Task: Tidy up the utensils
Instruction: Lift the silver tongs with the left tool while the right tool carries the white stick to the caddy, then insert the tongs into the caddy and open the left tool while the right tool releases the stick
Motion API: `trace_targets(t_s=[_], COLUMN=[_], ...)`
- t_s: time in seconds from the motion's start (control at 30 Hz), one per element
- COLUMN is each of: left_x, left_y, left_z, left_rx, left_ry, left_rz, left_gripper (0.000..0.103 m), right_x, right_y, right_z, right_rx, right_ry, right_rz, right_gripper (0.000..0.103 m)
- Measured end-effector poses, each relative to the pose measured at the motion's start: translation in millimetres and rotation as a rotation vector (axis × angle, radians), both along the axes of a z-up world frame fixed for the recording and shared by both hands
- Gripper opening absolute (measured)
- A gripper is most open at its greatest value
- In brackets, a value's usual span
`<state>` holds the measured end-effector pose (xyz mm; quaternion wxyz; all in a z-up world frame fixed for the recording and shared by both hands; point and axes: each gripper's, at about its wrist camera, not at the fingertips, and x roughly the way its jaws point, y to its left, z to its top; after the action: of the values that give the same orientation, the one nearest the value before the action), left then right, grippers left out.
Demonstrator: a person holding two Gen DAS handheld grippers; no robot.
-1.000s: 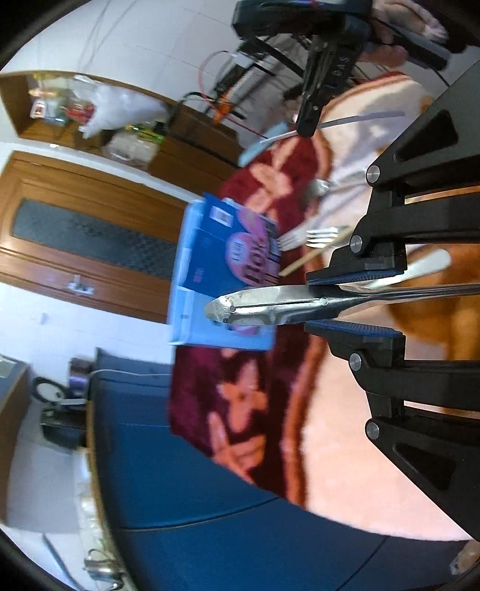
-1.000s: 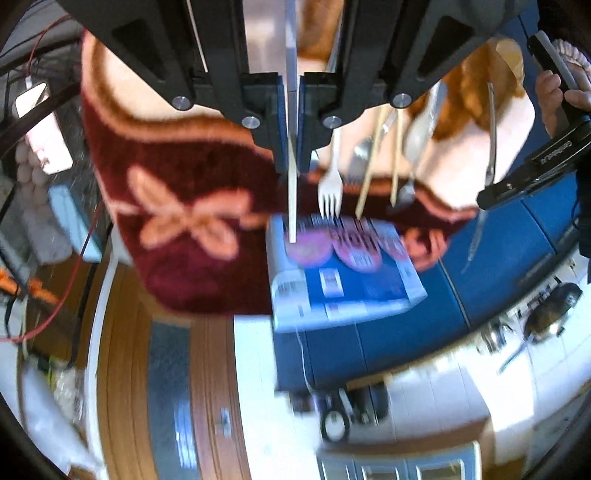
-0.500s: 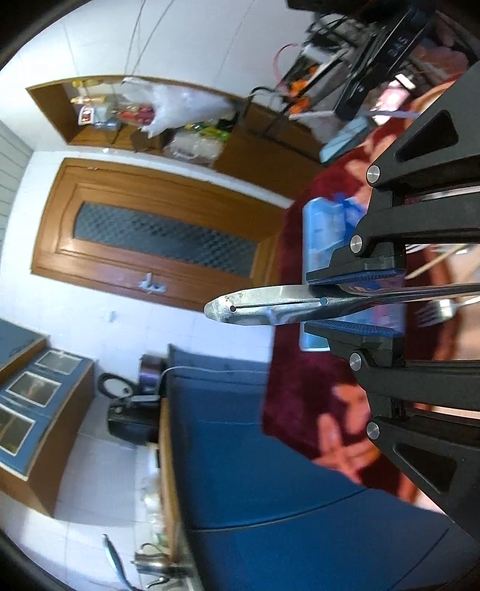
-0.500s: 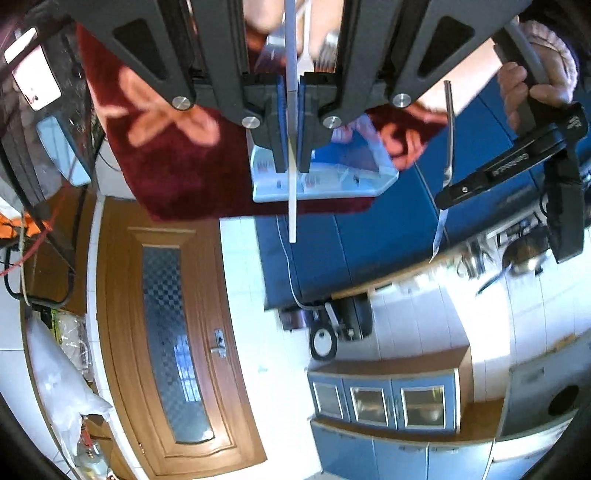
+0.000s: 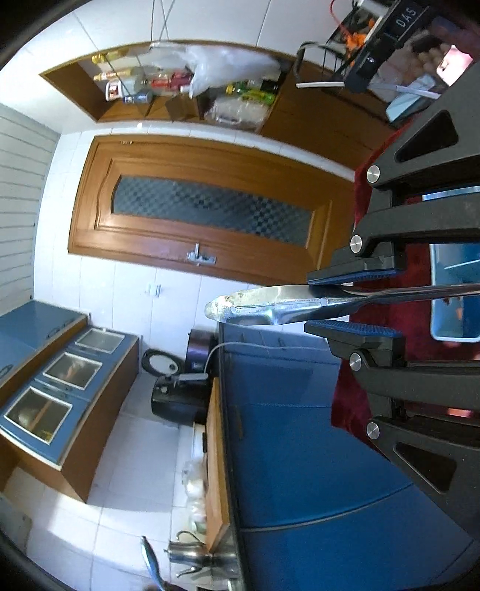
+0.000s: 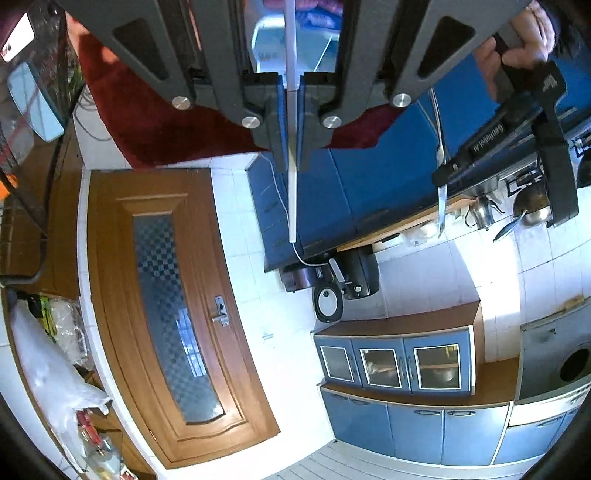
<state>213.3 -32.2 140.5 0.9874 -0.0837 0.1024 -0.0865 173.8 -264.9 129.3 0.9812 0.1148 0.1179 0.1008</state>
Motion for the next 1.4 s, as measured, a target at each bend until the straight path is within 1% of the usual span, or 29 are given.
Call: trace_targets(t_s=[0.13,0.2,0.37,0.43,0.5,0.53,0.63,0.77,0.9,0.97,1.0,1.03,1.07,1.1,1.13,1.4], left_x=[12,14,16,15,14,13,10,5,-6,-10,-12,-15,-18,-21,-25,-57], left_y=[0,0,-7,-9,-10,-11,-17,-13,-12,-12,-12,-12,-12,-12,-11,-3], left_z=[-15,-22,-36,-39,-43,-45,-55,-64,-68,-70,-71,-71,-70,-69,-68,-53], left_rx=[-0.001,0.004,0.042,0.052,0.049,0.052,0.098,0.095,0.115,0.116,0.121,0.126,0.134,0.139,0.143,0.166], left_ry=[-0.023,-0.048,-0.082,-0.096,-0.087,-0.080,-0.048,0.028,0.054,0.073,0.082,0.086,0.092,0.095,0.099,0.162], left_rz=[0.054,0.083,0.141,0.152,0.152,0.145,0.110,0.049,0.007,-0.021,-0.031,-0.036,-0.045,-0.058,-0.072,-0.117], left_gripper=[0.019,0.019,0.019,0.019,0.019,0.019,0.020,0.020,0.020,0.022,0.023,0.030,0.036,0.039,0.041,0.041], right_x=[18,24,33,34,35,35,35,30,23,17,14,10,6,3,-2,-36], right_y=[5,6,8,9,9,9,9,11,17,18,18,17,17,17,16,23], right_z=[-11,-16,-32,-35,-38,-40,-45,-48,-48,-44,-41,-38,-34,-32,-27,-4], right_rx=[-0.024,-0.031,-0.060,-0.075,-0.076,-0.080,-0.104,-0.113,-0.133,-0.131,-0.124,-0.114,-0.106,-0.103,-0.102,-0.129], right_ry=[-0.017,-0.014,-0.004,0.002,0.018,0.029,0.069,0.104,0.133,0.140,0.141,0.138,0.134,0.132,0.129,0.139], right_rz=[0.005,0.014,0.027,0.030,0.036,0.037,0.045,0.063,0.071,0.061,0.057,0.053,0.049,0.047,0.041,0.037], right_gripper=[0.006,0.006,0.006,0.006,0.006,0.006,0.006,0.007,0.007,0.011,0.017,0.023,0.025,0.028,0.030,0.031])
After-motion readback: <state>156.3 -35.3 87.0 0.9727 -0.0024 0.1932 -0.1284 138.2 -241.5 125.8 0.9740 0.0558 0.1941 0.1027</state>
